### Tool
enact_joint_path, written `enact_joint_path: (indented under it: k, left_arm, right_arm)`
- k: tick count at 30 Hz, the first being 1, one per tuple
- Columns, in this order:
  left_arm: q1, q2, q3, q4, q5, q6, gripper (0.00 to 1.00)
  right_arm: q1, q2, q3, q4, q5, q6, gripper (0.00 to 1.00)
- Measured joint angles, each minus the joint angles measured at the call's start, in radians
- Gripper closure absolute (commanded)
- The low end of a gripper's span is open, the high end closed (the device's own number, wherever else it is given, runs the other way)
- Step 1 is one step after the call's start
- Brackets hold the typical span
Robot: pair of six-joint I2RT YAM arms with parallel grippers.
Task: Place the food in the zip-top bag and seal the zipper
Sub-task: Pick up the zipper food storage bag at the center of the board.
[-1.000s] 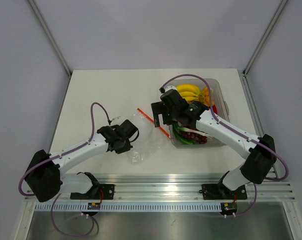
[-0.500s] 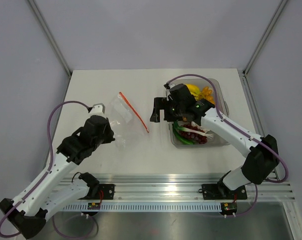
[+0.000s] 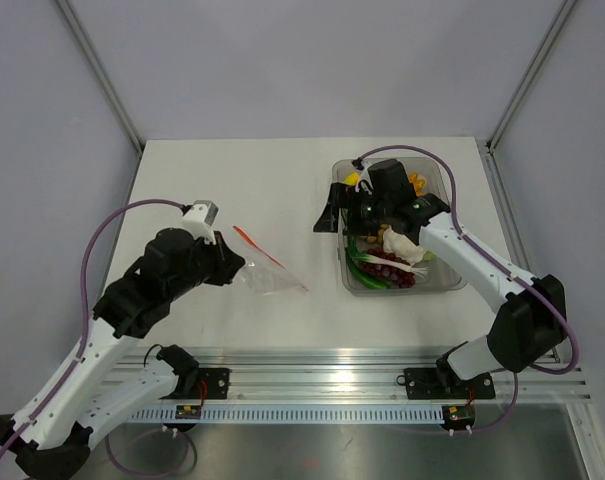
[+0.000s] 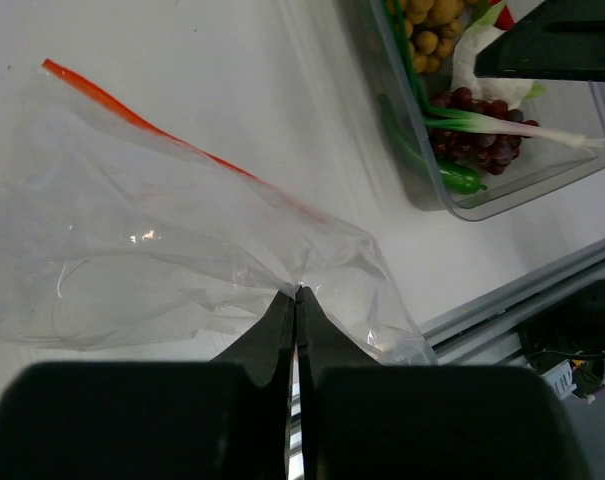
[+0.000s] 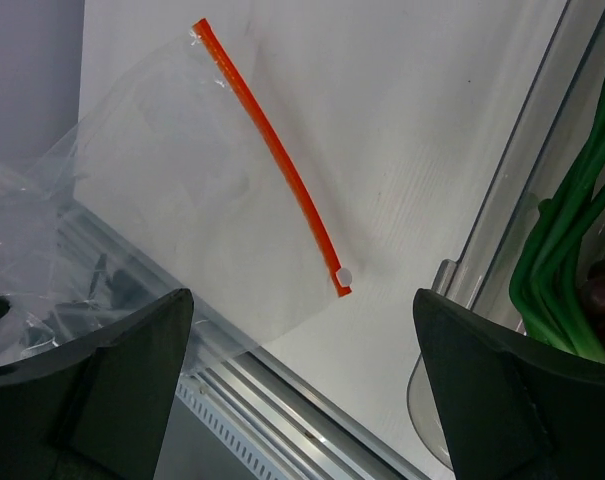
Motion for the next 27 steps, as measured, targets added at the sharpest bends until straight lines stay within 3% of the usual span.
enact_joint_path:
  k: [14, 27]
  left_arm:
    - [0.002, 0.012, 0.216, 0.092, 0.158, 0.059, 1.00]
    - [0.003, -0.014, 0.283, 0.137, 0.253, 0.113, 1.00]
  right_arm:
    - [-0.015, 0.087, -0.002, 0.088, -0.197, 0.050, 0.01]
    - [-0.028, 0.152, -0.151, 0.565, -0.498, 0.376, 0.01]
